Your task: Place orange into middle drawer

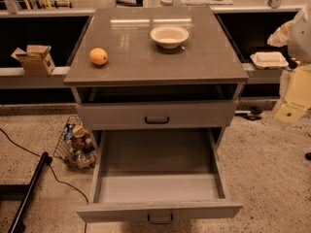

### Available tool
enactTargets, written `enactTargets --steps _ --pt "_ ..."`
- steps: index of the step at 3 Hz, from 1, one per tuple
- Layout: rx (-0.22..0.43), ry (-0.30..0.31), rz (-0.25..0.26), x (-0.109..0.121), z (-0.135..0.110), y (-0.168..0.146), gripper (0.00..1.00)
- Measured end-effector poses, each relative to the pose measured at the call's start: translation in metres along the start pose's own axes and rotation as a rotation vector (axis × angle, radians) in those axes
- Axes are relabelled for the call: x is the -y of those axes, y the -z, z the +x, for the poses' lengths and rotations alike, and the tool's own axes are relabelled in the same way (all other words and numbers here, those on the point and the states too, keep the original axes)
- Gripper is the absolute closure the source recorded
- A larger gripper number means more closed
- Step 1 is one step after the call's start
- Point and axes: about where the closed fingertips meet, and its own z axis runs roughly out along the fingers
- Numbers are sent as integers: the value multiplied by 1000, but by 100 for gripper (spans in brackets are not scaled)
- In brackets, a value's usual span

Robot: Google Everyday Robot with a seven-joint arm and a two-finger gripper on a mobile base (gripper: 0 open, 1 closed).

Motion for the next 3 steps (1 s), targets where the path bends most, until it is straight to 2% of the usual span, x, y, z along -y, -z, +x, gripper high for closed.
enactTargets --steps 2,3 --pt "21 -1 10 5 -4 -1 0" --pt "97 -34 27 29 -24 -10 0"
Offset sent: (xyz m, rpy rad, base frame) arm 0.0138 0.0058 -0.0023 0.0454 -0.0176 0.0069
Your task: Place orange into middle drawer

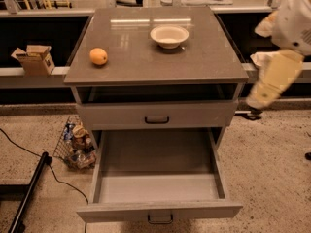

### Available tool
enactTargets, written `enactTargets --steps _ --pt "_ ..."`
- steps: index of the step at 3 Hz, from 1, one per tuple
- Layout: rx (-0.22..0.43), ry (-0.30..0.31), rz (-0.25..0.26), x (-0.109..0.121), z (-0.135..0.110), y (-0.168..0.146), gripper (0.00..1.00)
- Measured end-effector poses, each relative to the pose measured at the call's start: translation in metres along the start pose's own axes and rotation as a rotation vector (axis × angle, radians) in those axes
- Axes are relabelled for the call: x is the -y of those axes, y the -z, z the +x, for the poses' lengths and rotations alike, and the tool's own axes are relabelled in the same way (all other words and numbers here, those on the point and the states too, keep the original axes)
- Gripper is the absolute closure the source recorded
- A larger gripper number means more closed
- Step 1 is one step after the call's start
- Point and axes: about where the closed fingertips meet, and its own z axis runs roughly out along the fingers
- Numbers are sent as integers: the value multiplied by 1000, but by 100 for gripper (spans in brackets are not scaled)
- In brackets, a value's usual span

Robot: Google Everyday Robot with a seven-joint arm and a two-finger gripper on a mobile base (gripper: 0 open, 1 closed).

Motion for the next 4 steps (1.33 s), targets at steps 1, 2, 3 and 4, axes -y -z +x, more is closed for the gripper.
enactTargets --steps 1,2,3,4 --pt "146 -97 26 47 -38 -25 0" --pt "289 -174 38 82 -77 -44 0" --pt "288 -174 38 81 -77 -44 0" --pt "286 -168 37 87 -87 -65 0"
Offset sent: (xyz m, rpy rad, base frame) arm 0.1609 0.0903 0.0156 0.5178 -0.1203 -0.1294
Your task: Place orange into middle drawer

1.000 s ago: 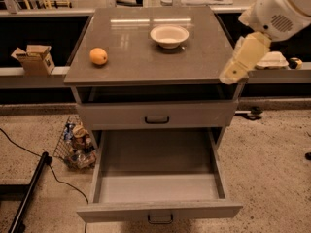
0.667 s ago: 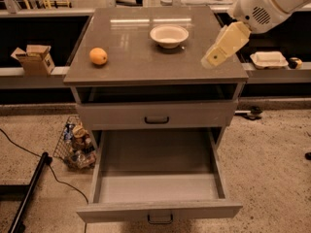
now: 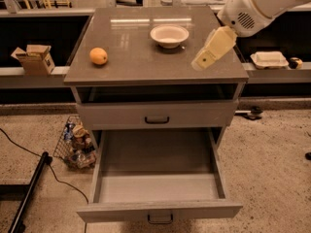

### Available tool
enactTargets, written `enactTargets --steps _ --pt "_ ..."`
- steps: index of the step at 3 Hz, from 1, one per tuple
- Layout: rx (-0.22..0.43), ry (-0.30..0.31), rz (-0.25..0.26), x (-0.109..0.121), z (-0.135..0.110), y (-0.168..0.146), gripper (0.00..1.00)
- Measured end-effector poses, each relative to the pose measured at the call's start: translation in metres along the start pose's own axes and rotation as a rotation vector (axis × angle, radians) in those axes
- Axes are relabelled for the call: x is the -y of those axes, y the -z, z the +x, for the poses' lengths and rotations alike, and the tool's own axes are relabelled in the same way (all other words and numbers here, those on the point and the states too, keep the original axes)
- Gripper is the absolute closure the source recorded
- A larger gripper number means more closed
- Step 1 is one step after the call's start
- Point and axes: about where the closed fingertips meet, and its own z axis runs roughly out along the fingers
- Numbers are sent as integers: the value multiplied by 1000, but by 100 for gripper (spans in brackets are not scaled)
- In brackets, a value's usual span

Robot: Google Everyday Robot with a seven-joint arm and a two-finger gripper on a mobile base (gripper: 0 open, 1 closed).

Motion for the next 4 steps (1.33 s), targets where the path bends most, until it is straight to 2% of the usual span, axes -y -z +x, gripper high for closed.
enactTargets --steps 1,2,3,4 --pt "-5 17 -47 -6 -18 -76 0" --pt "25 22 -64 -3 -43 -118 0" --pt "94 -8 -78 5 -75 -155 0" --pt "209 -38 -139 9 -107 -184 0"
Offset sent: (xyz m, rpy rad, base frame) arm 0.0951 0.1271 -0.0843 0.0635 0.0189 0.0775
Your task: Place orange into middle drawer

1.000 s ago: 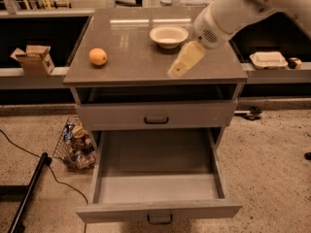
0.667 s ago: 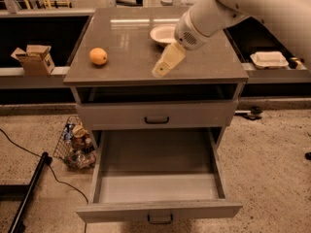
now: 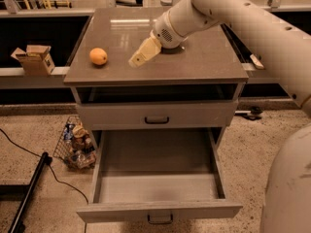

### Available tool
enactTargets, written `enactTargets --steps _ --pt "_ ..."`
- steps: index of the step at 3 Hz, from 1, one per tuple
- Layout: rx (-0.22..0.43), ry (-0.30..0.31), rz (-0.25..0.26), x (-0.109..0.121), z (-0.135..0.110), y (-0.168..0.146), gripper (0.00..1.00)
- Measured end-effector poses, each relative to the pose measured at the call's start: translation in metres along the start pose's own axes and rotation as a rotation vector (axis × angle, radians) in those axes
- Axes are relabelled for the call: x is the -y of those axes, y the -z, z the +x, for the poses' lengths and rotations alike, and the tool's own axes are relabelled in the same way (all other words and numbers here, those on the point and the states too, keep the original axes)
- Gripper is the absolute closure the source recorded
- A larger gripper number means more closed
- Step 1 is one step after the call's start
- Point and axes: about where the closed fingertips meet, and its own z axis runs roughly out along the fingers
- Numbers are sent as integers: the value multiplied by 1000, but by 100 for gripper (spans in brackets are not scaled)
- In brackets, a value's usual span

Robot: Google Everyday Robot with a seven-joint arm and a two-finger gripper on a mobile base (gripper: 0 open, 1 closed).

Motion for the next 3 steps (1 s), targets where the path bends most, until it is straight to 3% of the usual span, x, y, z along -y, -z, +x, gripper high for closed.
enactTargets --steps 1,3 --pt "1 7 -1 0 -3 -6 0" --pt "32 93 0 1 -39 -71 0"
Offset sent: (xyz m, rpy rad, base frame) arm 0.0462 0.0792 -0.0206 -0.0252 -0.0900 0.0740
